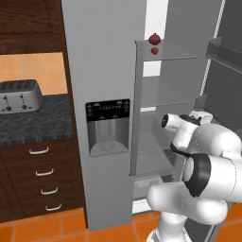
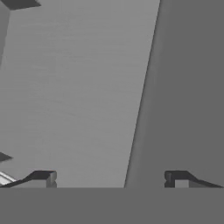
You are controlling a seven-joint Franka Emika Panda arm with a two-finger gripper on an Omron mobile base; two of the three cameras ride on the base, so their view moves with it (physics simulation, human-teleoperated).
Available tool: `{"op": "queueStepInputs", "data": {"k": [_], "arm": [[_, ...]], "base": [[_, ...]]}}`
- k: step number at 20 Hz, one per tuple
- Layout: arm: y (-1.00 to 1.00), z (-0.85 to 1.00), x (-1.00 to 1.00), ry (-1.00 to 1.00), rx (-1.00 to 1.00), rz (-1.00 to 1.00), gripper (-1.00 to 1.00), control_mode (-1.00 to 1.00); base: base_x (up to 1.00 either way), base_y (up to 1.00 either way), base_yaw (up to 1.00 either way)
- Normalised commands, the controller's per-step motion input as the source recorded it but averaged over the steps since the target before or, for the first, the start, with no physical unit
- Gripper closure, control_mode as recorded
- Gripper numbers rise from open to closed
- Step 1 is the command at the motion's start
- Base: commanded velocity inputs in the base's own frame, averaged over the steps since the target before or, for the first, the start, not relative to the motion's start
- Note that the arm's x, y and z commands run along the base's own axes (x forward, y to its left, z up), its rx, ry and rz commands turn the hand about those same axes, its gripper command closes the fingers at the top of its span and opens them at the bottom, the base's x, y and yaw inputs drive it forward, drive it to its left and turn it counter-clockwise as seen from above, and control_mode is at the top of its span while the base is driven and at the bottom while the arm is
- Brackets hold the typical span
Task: Take the strawberry from the fridge and place it on top of the pancake, located on the dining counter.
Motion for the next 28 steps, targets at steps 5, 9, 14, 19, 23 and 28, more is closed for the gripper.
{"op": "queueStepInputs", "data": {"k": [5, 9, 14, 19, 23, 28], "arm": [[0.98, 0.07, -0.40, 0.06, 0.32, 0.01, -1.00, -1.00], [1.00, 0.44, -0.57, -0.01, 0.54, 0.00, -1.00, -1.00], [1.00, 0.19, -0.73, -0.07, 0.80, 0.00, -1.00, -1.00], [0.74, 0.77, -0.98, -0.14, 0.73, -0.11, -1.00, -1.00], [0.36, 1.00, -0.84, -0.09, 0.45, -0.09, -1.00, -1.00], [-0.02, 0.90, -0.35, 0.02, -0.04, -0.18, -1.00, -1.00]], "base": [[0.00, 0.00, 0.00], [0.00, 0.00, 0.00], [0.00, 0.00, 0.00], [0.00, 0.00, 0.00], [0.00, 0.00, 0.00], [0.00, 0.00, 0.00]]}}
